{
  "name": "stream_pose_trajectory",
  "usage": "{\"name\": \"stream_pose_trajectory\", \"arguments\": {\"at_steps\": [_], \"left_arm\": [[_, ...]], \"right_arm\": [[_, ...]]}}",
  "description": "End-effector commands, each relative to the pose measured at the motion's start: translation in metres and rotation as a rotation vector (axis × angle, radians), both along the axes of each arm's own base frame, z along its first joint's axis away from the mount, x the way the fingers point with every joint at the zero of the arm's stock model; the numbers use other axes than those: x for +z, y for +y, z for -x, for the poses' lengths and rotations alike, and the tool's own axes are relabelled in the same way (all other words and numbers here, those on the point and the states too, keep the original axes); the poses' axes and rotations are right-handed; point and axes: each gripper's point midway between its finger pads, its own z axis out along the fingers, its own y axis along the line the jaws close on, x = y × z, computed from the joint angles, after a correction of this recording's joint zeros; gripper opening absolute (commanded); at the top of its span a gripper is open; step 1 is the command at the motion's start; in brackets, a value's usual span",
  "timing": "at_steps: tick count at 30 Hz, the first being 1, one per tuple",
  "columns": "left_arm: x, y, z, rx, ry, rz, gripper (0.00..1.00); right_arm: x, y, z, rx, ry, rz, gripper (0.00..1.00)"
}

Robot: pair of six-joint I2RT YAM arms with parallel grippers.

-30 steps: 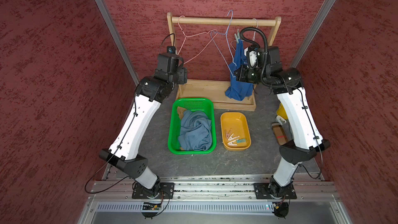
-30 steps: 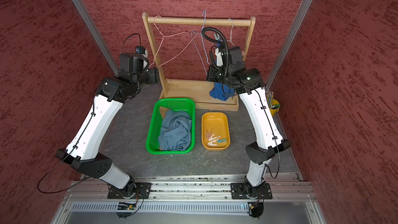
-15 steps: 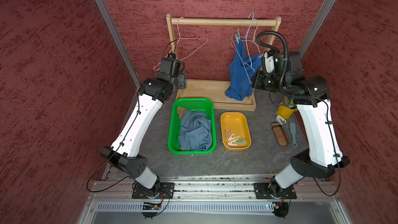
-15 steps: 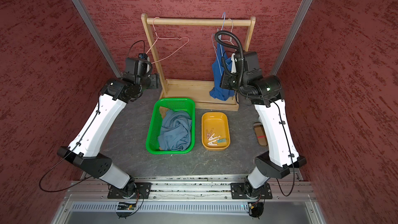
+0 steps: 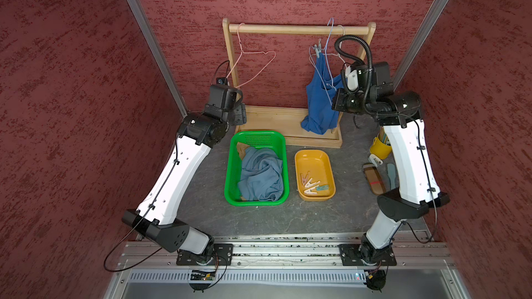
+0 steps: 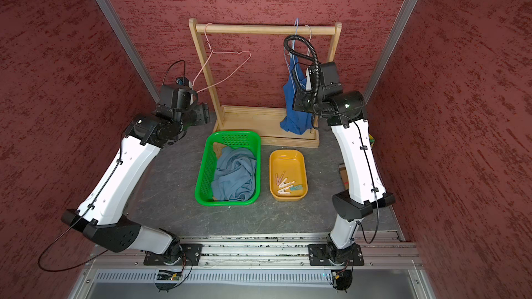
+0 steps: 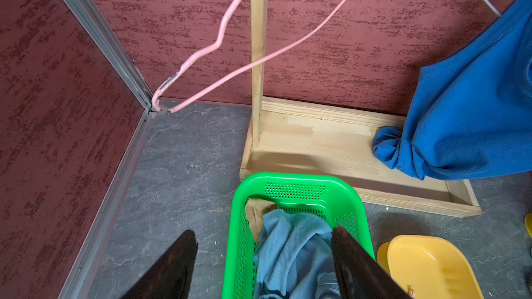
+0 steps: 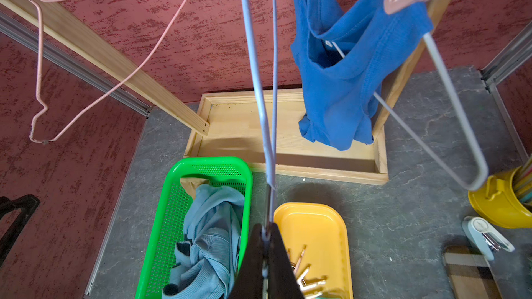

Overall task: Remove the clothespins securing tank tops to the hanger
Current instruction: Place the hanger on the clothesline, then pick up the hanger from the clothesline.

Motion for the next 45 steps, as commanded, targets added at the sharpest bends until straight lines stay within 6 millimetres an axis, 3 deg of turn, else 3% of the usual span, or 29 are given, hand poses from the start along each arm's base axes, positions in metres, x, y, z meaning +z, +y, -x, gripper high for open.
{"name": "stream_pose_trajectory", "arguments": {"at_steps": [1,5,11,16,18,19,20,21,22,30,37,41,45], "left_arm": [[0.005,0.006,0.008,0.038,-0.022,0.036,0.75],[0.006,0.009,0.013,0.045,-0.023,0.047,0.74],[0.003,0.011,0.02,0.051,-0.013,0.061,0.74],[-0.003,0.004,0.022,0.028,0.014,0.097,0.72],[-0.007,0.001,0.021,0.018,0.03,0.107,0.72],[-0.01,-0.001,0.021,0.014,0.036,0.112,0.72],[-0.012,-0.002,0.021,0.01,0.041,0.115,0.72],[-0.013,-0.003,0.021,0.008,0.044,0.12,0.72],[-0.014,-0.004,0.021,0.008,0.045,0.124,0.72],[-0.012,-0.016,0.014,-0.031,0.053,0.146,0.72],[-0.009,-0.023,0.009,-0.063,0.061,0.136,0.72],[-0.008,-0.026,0.008,-0.058,0.07,0.148,0.72],[-0.006,-0.031,0.005,-0.063,0.071,0.154,0.72]], "right_arm": [[0.023,0.01,-0.008,0.052,-0.094,-0.042,0.0],[0.017,0.031,-0.017,0.139,-0.076,-0.092,0.0],[-0.016,0.068,-0.016,0.295,0.065,-0.178,0.0],[-0.017,0.068,-0.002,0.318,0.092,-0.193,0.0],[-0.027,0.072,0.004,0.342,0.133,-0.211,0.0],[-0.034,0.073,0.004,0.345,0.159,-0.212,0.18],[-0.042,0.072,0.006,0.338,0.19,-0.207,0.47],[-0.046,0.068,0.008,0.321,0.207,-0.192,0.9],[-0.046,0.063,0.01,0.299,0.207,-0.176,0.99],[-0.003,-0.021,0.018,-0.01,0.047,-0.099,0.99],[0.028,-0.095,0.0,-0.13,-0.063,-0.103,0.99],[0.03,-0.109,-0.018,-0.092,-0.09,-0.143,0.94],[0.013,-0.099,-0.043,-0.002,-0.068,-0.2,0.79]]}}
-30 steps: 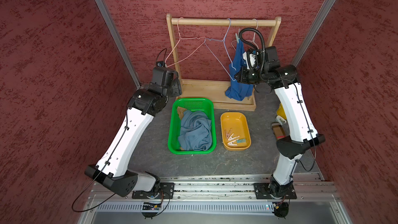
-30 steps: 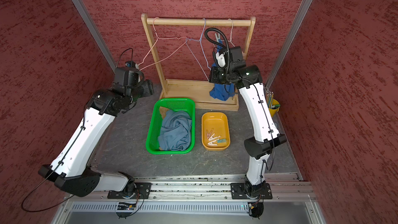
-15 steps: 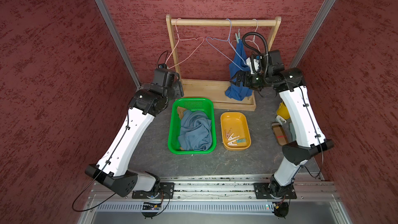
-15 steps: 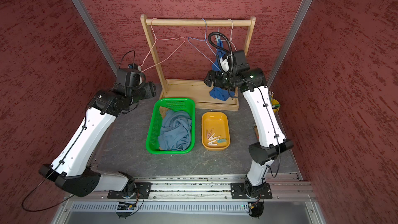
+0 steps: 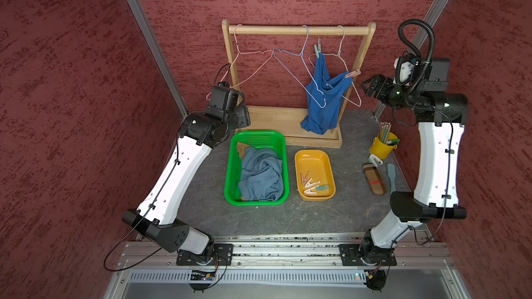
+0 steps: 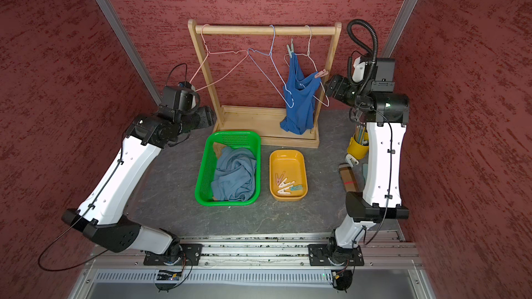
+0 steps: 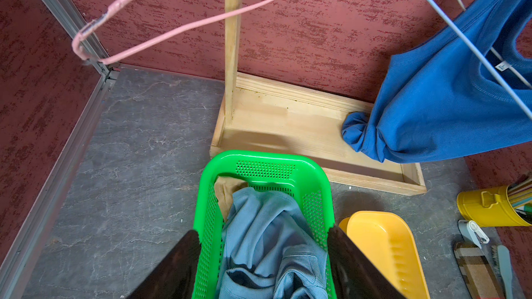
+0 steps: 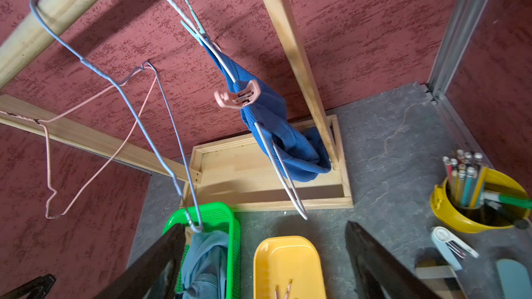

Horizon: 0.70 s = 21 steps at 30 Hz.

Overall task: Remove the clothespins securing tank tops to the hanger
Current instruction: Pick up the hanger from the clothesline.

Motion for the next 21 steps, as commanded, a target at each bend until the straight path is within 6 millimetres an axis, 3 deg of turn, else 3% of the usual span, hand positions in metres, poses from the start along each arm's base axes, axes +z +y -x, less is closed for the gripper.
{"name": "stream_pose_trajectory", "arguments": {"at_steps": [1,5,15,21], "left_arm": [[0.005,-0.006,0.0,-0.01,0.001,0.017,0.72],[0.007,-0.008,0.001,-0.011,0.005,0.024,0.72],[0.001,-0.005,0.005,0.014,0.016,0.036,0.71],[0.003,-0.002,0.007,0.028,0.011,0.035,0.71]], "right_arm": [[-0.009,0.022,-0.025,0.152,-0.018,-0.062,0.74],[-0.018,0.037,-0.04,0.246,-0.016,-0.115,0.54],[-0.033,0.038,-0.057,0.27,-0.004,-0.106,0.0],[-0.017,0.039,-0.051,0.273,-0.051,-0.102,0.0]]}}
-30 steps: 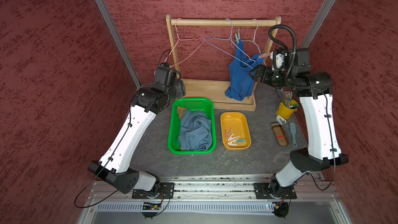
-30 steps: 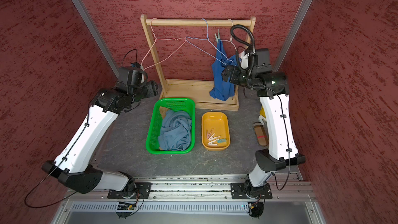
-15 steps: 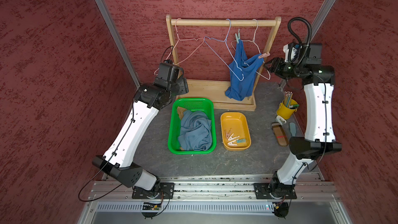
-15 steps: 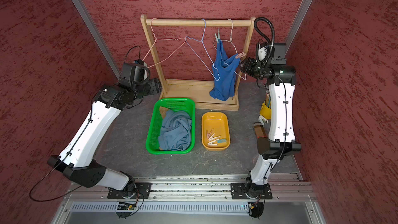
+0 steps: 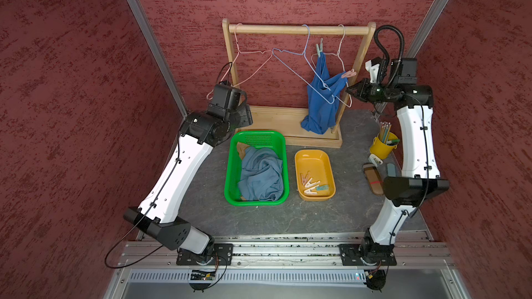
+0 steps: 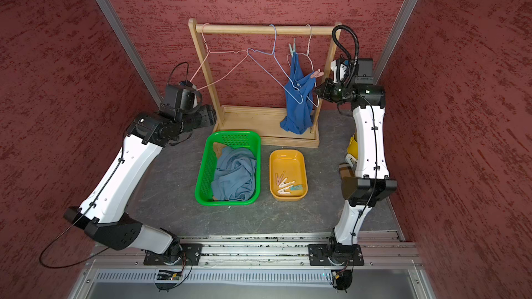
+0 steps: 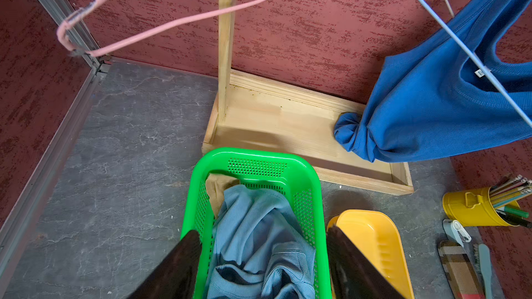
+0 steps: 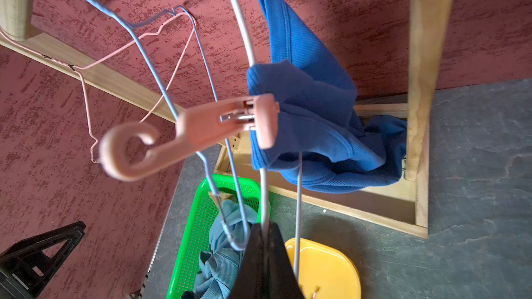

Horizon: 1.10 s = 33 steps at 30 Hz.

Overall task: Remove the clothespins securing tank tops to the hanger
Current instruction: Pick up the hanger from the clothesline.

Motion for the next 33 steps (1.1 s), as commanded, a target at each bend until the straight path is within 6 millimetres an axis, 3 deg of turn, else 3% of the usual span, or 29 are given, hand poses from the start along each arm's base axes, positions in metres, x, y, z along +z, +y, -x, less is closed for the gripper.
{"name": "stream_pose_trajectory", "arguments": {"at_steps": [1,12,20,26,30,33], "left_arm": [[0.002,0.004,0.007,0.018,-0.002,0.003,0.71],[0.02,0.006,0.008,0.028,-0.045,0.009,0.71],[0.018,-0.006,0.01,0.006,-0.036,0.02,0.71],[0.018,-0.015,0.015,0.003,-0.018,0.063,0.71],[0.01,-0.015,0.021,0.017,0.0,0.118,0.71],[0.005,-0.011,0.029,0.041,0.004,0.158,0.71]], "right_arm": [[0.033,0.001,0.005,0.005,-0.114,-0.004,0.0],[0.101,0.013,0.058,0.047,-0.274,-0.061,0.0],[0.106,0.017,0.093,0.051,-0.29,-0.072,0.0],[0.082,0.013,0.114,0.019,-0.22,-0.041,0.0],[0.088,0.012,0.144,0.005,-0.235,-0.027,0.0],[0.108,0.014,0.168,0.002,-0.298,-0.03,0.0]]}}
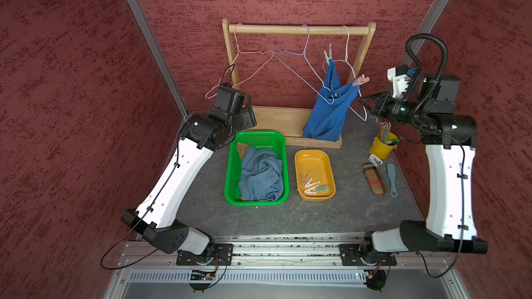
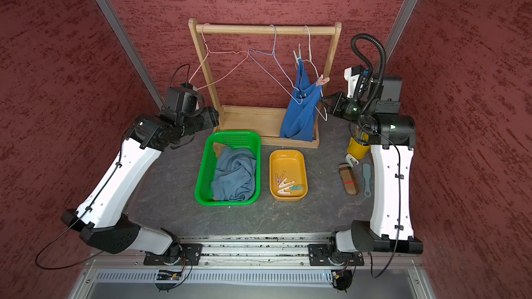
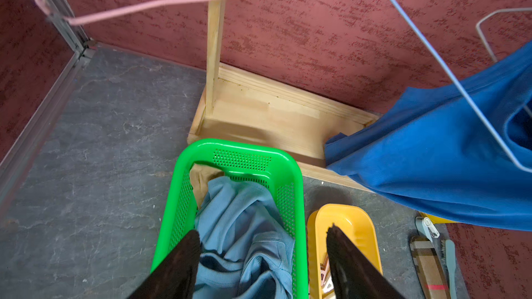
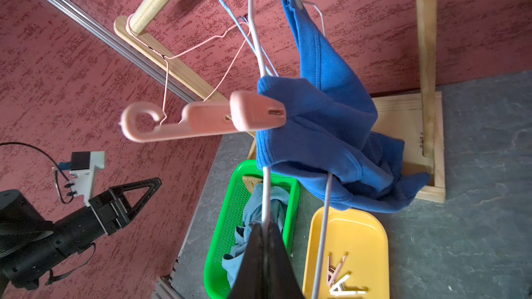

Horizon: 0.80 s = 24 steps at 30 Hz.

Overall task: Remove the clothespins securing tank tops to the hanger
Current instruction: Pick up the hanger from the clothesline, then place the tank top in the basket.

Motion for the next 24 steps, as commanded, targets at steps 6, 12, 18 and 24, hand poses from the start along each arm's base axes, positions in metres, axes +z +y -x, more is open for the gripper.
{"name": "stream_pose_trajectory", "arguments": {"at_steps": [6,12,18,24], "left_arm": [[-0.006,0.022,0.022,0.05,0.028,0.054,0.72],[-0.022,0.046,0.036,0.087,0.08,0.063,0.72],[-0.009,0.05,0.046,0.073,0.014,0.076,0.71],[0.007,0.065,0.049,0.107,-0.055,0.161,0.71]], "right_arm": [[0.086,-0.002,0.075,-0.052,-0.272,0.009,0.0],[0.128,0.009,0.119,-0.003,-0.4,-0.043,0.0],[0.162,0.035,0.148,0.178,-0.488,-0.175,0.0],[0.165,0.044,0.15,0.257,-0.475,-0.221,0.0]]}}
